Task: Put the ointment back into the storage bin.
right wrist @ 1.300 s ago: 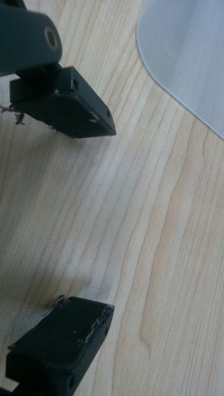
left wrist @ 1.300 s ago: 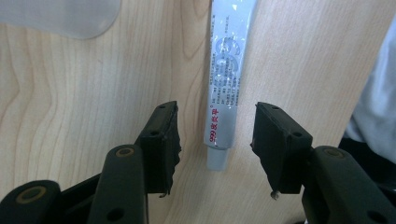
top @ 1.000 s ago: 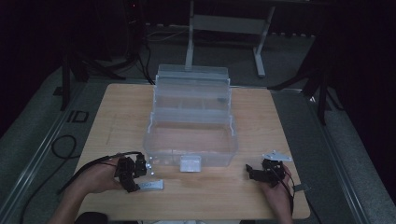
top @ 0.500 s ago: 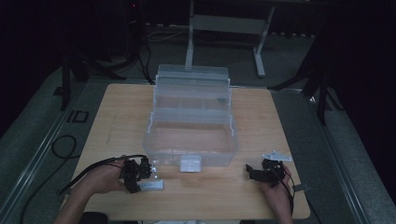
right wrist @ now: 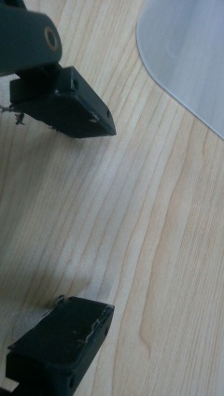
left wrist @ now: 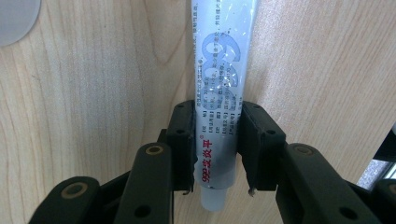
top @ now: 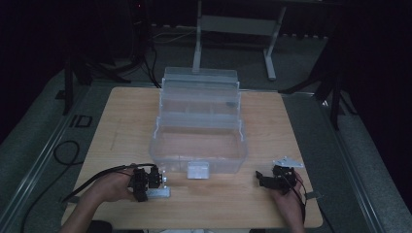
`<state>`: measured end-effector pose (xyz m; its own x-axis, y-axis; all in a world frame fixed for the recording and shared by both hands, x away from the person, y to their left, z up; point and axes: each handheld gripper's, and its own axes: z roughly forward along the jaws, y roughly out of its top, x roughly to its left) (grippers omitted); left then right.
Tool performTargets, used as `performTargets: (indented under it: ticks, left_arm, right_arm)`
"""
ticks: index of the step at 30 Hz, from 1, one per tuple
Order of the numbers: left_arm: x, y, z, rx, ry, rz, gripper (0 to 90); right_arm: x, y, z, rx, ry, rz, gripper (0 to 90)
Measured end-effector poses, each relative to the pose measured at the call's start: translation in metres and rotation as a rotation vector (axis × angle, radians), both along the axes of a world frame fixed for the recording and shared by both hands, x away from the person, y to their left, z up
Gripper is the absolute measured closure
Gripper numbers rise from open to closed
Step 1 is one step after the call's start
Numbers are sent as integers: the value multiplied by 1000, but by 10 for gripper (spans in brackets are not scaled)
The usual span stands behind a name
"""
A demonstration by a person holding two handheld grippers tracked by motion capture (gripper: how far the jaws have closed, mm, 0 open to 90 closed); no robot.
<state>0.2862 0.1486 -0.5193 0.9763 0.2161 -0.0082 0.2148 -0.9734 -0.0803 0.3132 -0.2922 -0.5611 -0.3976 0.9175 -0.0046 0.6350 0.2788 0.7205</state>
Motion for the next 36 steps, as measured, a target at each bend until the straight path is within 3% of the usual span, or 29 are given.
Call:
performTargets:
  ticks: [11,16,36]
  left_arm:
    - [-2,0,1,1,-1,-23,702]
    - [-2,6,12,-38,-5,-9,704]
    - [0,18,40,-71,-39,-6,704]
  right_arm:
    - [0,0,0,0,0,0,124]
    - [0,0,0,0,0,0,124]
    - [0,0,0,0,0,0,124]
